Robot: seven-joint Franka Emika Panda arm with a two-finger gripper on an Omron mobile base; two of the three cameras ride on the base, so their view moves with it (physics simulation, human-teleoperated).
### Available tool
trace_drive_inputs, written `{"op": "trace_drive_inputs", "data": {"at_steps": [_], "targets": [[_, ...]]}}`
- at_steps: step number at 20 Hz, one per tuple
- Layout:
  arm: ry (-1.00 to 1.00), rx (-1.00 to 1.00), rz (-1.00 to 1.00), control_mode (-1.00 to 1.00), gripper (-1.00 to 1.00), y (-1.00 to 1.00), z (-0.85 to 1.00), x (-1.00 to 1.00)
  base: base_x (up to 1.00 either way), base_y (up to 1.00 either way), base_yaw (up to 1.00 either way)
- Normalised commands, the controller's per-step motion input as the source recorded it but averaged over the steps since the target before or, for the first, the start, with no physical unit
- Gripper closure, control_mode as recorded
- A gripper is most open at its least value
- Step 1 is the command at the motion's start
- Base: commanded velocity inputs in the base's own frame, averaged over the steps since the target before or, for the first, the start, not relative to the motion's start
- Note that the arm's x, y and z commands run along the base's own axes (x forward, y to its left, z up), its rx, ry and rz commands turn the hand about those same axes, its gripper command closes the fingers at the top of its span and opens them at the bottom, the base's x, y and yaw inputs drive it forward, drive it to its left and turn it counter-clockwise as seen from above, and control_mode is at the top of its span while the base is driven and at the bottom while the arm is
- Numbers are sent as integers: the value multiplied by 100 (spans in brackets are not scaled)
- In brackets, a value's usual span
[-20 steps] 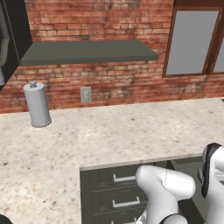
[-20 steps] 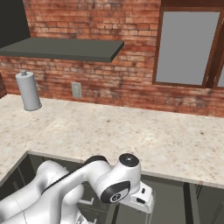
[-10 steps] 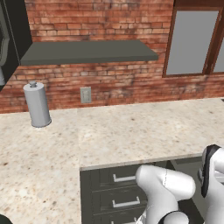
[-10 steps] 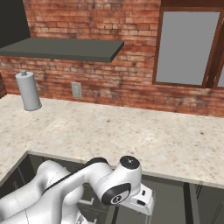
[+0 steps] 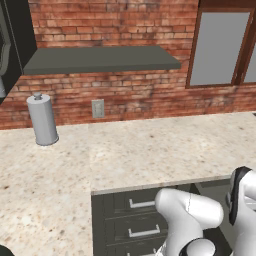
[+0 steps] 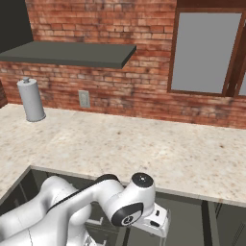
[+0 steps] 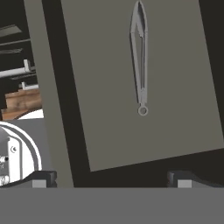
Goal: Take the tongs from the drawer on the right and place them on the dining counter next to the tray containing the kebab skewer.
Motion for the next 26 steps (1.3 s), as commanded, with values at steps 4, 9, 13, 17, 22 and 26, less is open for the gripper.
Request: {"op": "trace_drive_inputs", "data": {"at_steps": [4, 9, 13, 17, 22, 26], "targets": [[0, 0, 0, -100, -100, 0, 0, 0, 0, 0, 0], [0, 0, 0, -100, -100, 0, 0, 36, 0, 0, 0], [0, 0, 0, -100, -100, -1, -6, 19, 0, 0, 0], [0, 0, 0, -100, -100, -8, -13, 8, 0, 0, 0], [0, 0, 0, -100, -100, -1, -3, 7, 0, 0, 0], [0, 0, 0, -100, -100, -1, -1, 5, 0, 0, 0]]}}
